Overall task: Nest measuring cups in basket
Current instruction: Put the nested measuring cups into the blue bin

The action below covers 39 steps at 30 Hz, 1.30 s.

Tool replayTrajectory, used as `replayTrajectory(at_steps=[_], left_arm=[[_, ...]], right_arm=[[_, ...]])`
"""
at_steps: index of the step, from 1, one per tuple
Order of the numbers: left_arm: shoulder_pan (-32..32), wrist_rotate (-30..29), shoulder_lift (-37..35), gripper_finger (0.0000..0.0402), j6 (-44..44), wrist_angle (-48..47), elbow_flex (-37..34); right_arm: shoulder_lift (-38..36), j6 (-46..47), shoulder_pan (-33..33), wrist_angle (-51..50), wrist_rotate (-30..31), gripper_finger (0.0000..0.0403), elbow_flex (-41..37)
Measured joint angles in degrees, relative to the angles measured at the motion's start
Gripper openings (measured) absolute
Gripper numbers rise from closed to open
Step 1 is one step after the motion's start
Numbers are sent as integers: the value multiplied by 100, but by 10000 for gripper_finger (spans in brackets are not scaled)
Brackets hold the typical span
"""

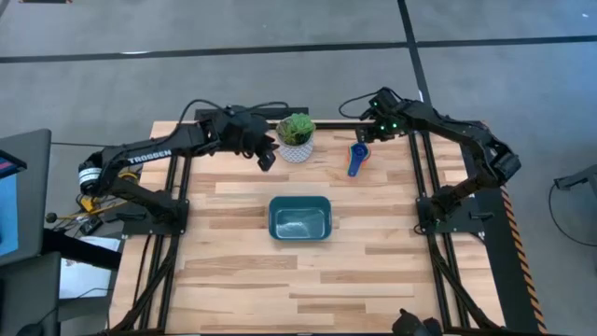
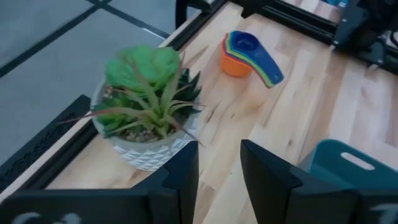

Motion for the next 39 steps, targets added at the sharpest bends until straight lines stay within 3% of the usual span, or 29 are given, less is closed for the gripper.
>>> replayTrajectory(at_steps=[8,14,20,25,39], left_arm=[[24,20,0,107,104,-238,1],[24,16,0,107,105,-522,0],[2,66,0,107,35,-903,0],[-4,75,0,107,33,-1002,0],[-4,101,0,107,33,-1006,0]], right_arm=[[2,-421,-400,-255,-474,317,-14],[4,-724,-1004,255,-1311,363,-521],[4,-676,-1314,1005,-2027,358,-1314],[7,-500,-1233,1678,-2281,353,-1714],[163,-227,-1130,2212,-2569,321,-1762]])
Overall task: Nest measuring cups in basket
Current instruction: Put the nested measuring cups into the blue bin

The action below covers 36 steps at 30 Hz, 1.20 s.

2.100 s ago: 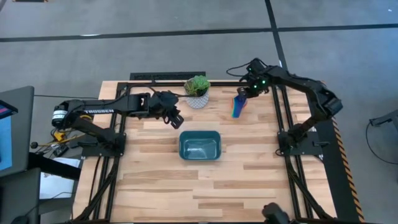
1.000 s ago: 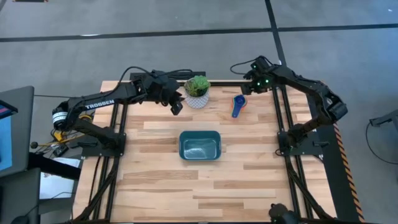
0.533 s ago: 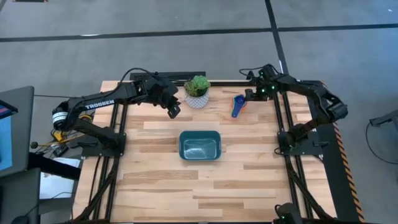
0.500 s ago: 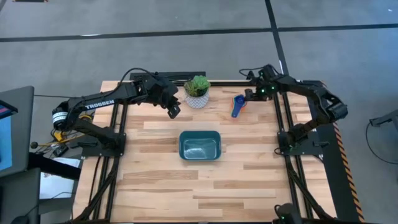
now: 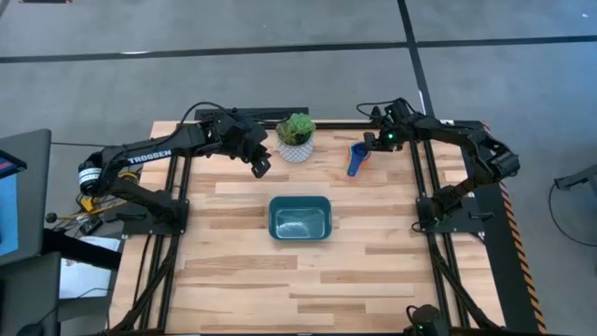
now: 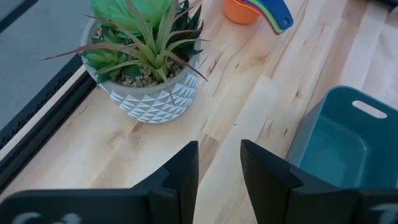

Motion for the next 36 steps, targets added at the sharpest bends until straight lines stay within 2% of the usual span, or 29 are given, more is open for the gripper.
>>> replayTrajectory(at_steps=[14,31,36], left_arm=[[4,-4,0,107,0,2,0],[11,-7,0,107,46,2,0],[11,-7,0,107,46,2,1]], right_arm=[[497,14,230,274,-15,291,11],[495,110,223,277,96,192,9],[493,111,223,257,92,175,11]])
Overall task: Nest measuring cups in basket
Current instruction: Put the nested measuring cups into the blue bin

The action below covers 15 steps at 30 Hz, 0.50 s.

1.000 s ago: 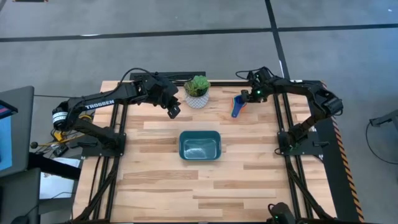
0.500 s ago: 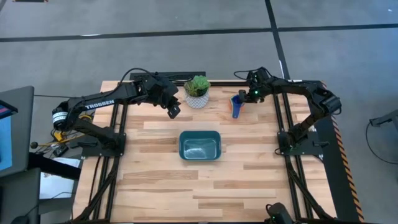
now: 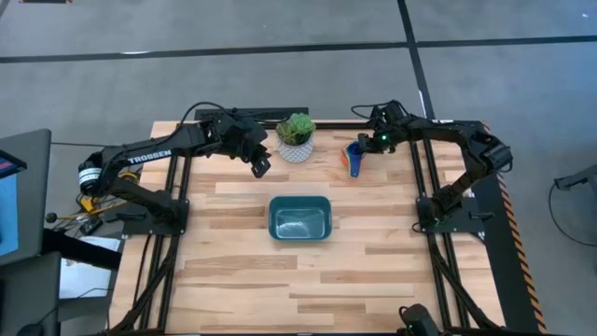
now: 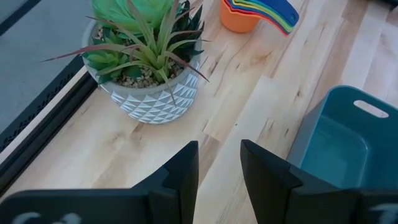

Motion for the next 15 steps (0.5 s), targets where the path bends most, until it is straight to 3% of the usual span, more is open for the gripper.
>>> replayTrajectory(at_steps=[15], left_arm=[[0,-1,0,107,2,-4,-1]], right_arm=[[-168,101,2,-49,39,161,-13]])
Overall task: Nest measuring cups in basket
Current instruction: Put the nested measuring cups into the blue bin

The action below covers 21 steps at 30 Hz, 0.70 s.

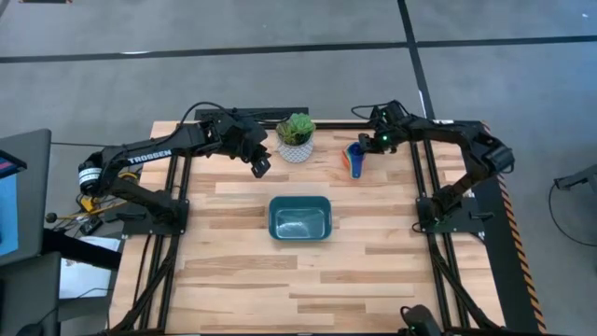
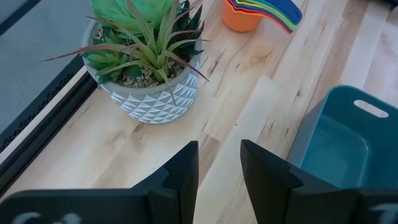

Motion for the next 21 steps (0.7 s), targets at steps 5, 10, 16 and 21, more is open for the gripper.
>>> replayTrajectory(at_steps=[5,10,16,21], left_arm=[[0,0,0,107,14,0,2],[0,-6,0,107,68,0,2],[0,-33,0,107,70,0,0],[0,-31,0,107,69,0,0]], right_arm=[[-140,74,2,-23,11,143,-2],[-170,87,0,-122,8,121,-2],[-175,69,42,-189,-13,112,2],[-175,89,81,-214,-24,113,12]])
